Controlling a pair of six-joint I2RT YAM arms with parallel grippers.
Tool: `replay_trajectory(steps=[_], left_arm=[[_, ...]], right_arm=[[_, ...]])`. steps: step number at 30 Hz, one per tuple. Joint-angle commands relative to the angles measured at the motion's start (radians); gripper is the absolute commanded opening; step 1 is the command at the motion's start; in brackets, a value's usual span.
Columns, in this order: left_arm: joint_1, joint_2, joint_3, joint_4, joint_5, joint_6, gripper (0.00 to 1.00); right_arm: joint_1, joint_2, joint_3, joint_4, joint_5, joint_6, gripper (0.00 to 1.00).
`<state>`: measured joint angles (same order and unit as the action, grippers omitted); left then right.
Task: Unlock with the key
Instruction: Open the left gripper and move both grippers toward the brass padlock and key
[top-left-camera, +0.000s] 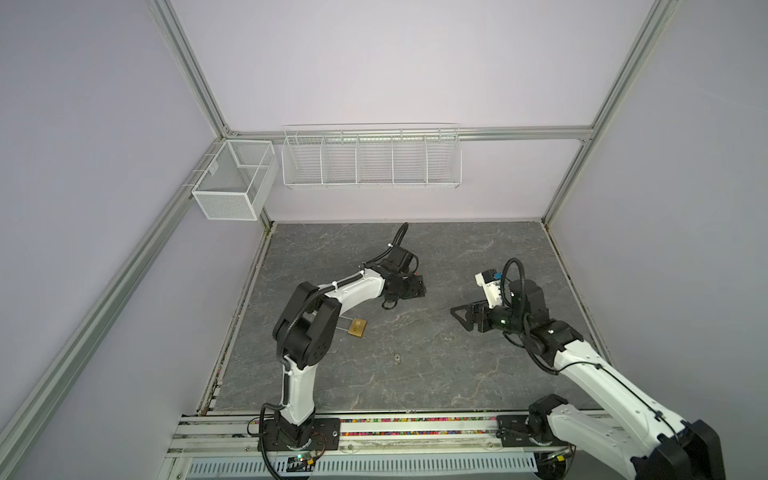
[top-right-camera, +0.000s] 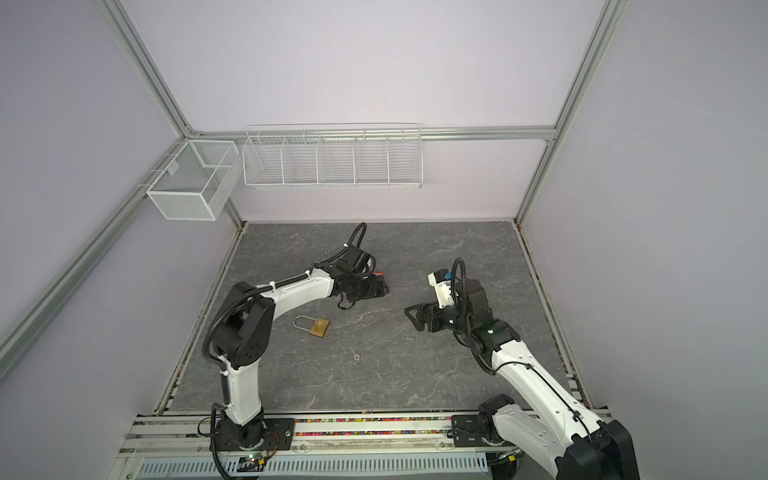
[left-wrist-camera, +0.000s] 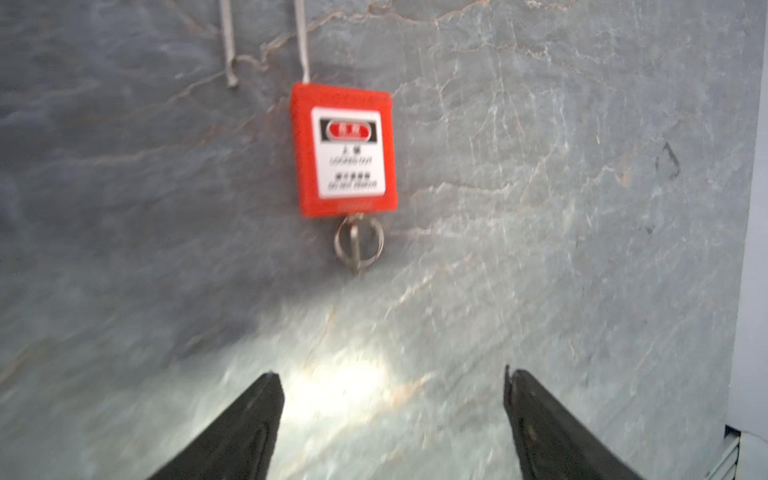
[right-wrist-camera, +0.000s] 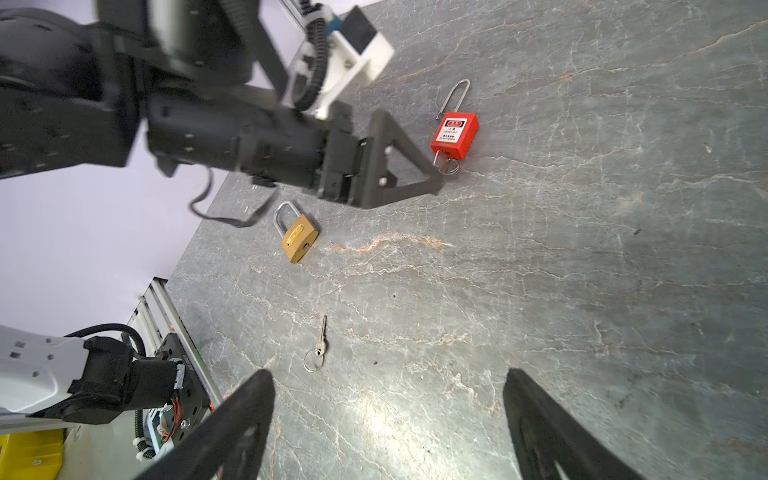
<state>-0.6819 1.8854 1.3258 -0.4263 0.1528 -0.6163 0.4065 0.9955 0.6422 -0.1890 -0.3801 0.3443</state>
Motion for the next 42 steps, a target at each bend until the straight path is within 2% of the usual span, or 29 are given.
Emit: replay_trajectory(steps=[1, 5, 6, 9, 11, 15, 22, 27, 31, 36, 42], left_arm=[[-0.006, -0.207, -0.108, -0.09, -0.155, 0.015, 0.85], [-0.006, -0.426, -0.241, -0.223, -0.321, -0.016, 0.85], [-0.006, -0.482, -0.275, -0.246, -0.345, -0.024, 0.86], [-0.006, -0.632, -0.384, -0.275, -0.415, -0.057, 0.99], [-0.005, -0.748, -0.465, -0.268, -0.432, -0.09, 0.99], [-0.007, -0.98, -0.615, -0.232, -0.359, -0.129, 0.99], [-0.009, -1.279, -0.766, -0.231, -0.176, -0.186, 0.99], [-0.008, -1.358, -0.764, -0.288, -0.133, -0.191, 0.99], [-0.009, -1.419, -0.734, -0.382, -0.154, -0.208, 0.99], [-0.008, -1.517, -0.713, -0.44, -0.199, -0.243, 0.99], [-0.008, -1.493, -0.687, -0.499, -0.2, -0.261, 0.99]], right_arm=[[-0.004, 0.047, 0.017, 0.057, -0.033, 0.004, 0.88], [0.006, 0.112, 0.027, 0.104, -0.071, -0.009, 0.88], [0.016, 0.127, 0.036, 0.103, -0.075, -0.02, 0.88], [0.073, 0.153, 0.071, 0.076, -0.057, -0.06, 0.88], [0.132, 0.164, 0.097, 0.051, -0.016, -0.083, 0.91], [0.28, 0.224, 0.11, 0.013, 0.115, -0.08, 1.0], [0.477, 0.319, -0.031, 0.228, 0.188, 0.073, 0.85], [0.543, 0.379, -0.015, 0.322, 0.213, 0.115, 0.77], [0.565, 0.439, 0.017, 0.329, 0.232, 0.133, 0.74], [0.601, 0.478, 0.03, 0.336, 0.285, 0.161, 0.74], [0.62, 0.565, 0.074, 0.35, 0.288, 0.173, 0.78]])
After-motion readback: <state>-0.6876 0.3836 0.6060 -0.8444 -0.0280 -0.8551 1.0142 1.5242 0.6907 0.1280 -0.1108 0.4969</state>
